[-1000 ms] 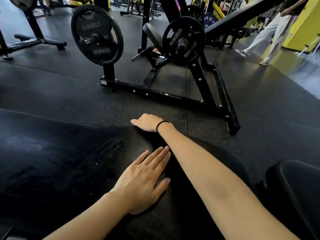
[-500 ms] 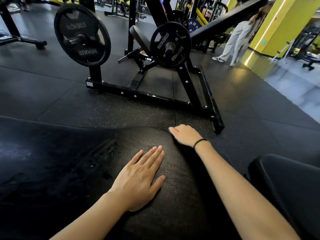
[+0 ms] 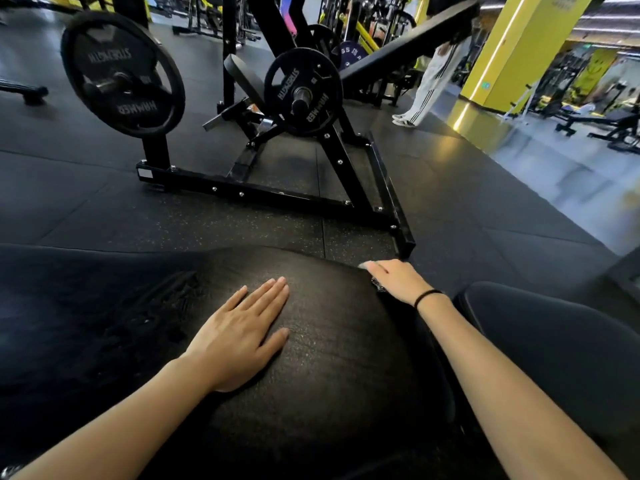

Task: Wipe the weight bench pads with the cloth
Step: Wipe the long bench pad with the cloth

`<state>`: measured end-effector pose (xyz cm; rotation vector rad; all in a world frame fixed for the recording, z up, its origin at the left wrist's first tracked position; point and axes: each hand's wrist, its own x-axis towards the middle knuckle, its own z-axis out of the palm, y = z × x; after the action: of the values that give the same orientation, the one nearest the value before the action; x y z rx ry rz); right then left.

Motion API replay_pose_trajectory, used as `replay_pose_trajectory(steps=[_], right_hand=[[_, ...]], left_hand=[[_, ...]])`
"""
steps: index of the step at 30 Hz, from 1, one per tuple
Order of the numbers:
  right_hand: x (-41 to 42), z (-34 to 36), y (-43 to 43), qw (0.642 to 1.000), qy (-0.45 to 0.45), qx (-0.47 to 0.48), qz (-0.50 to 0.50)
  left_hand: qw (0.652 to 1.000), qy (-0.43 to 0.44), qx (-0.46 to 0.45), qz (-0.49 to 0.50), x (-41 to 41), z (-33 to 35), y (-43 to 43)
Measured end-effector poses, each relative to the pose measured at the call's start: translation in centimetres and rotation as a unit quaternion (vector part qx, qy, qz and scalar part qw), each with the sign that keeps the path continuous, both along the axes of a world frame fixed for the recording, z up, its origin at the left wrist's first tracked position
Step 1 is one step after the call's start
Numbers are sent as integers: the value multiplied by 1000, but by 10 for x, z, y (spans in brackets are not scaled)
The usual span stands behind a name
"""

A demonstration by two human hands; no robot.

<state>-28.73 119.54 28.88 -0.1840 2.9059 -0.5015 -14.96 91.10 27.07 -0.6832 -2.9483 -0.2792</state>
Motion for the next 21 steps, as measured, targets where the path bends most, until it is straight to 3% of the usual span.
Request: replay_pose_trajectory(steps=[7,10,11,13,15,16,17,18,21], right_hand=[[94,-4,34,973,28,-143,-178],[159,-24,46,977,33,-141,-154],[176,-31,47,968,75,-189,-145],[195,-30,49,986,61,-118,-104],[194,-32,39,988,42,-89,-121],[192,-24,33,983,1,-149,-107],[181,-20,28,968,65,-206,-126],[166,-19,24,956,126,-182,-194],[105,-13,24,950,20,-197,-240]], left_hand=[[1000,13,-6,7,-3,-2,0],[999,19,-34,27,-4,-9,-2],[999,17,-41,25,-7,-10,-3],[999,4,-51,17,-13,-10,-4],[997,4,-70,6,-16,-13,-5],[997,-2,-80,1,-18,-13,-5],[996,-9,-86,-5,-19,-12,-3],[996,-17,-90,-12,-21,-11,0],[995,-30,-97,-21,-29,-5,23]])
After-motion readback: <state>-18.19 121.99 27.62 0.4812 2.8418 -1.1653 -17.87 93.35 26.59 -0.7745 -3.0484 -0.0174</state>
